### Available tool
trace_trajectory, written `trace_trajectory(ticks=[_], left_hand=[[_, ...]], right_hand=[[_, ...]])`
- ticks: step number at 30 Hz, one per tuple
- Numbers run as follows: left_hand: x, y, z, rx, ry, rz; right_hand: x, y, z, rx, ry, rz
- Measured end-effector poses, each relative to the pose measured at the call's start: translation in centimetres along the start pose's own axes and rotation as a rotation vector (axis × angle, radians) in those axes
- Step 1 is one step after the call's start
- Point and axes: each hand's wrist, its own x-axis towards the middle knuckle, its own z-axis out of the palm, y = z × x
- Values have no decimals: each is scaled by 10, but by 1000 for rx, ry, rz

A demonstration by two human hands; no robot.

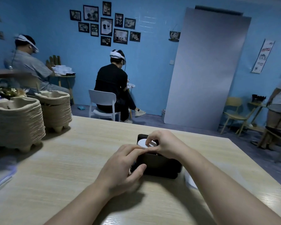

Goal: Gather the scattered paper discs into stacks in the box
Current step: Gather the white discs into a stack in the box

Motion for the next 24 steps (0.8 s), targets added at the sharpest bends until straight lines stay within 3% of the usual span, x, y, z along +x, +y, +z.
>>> trace_trajectory(ticks=[3, 7, 15, 24], left_hand=[[-2, 2, -1, 13, 1, -2], [-6, 5, -2, 71, 11, 16], [-11, 34, 0, 87, 24, 132], [-40, 81, 31, 31, -337, 112]], right_hand=[[-7, -2, -4, 39, 11, 18], [-35, -10, -16, 106, 167, 1], [-161, -19, -31, 160, 319, -42], [-294, -5, -9, 183, 67, 108]])
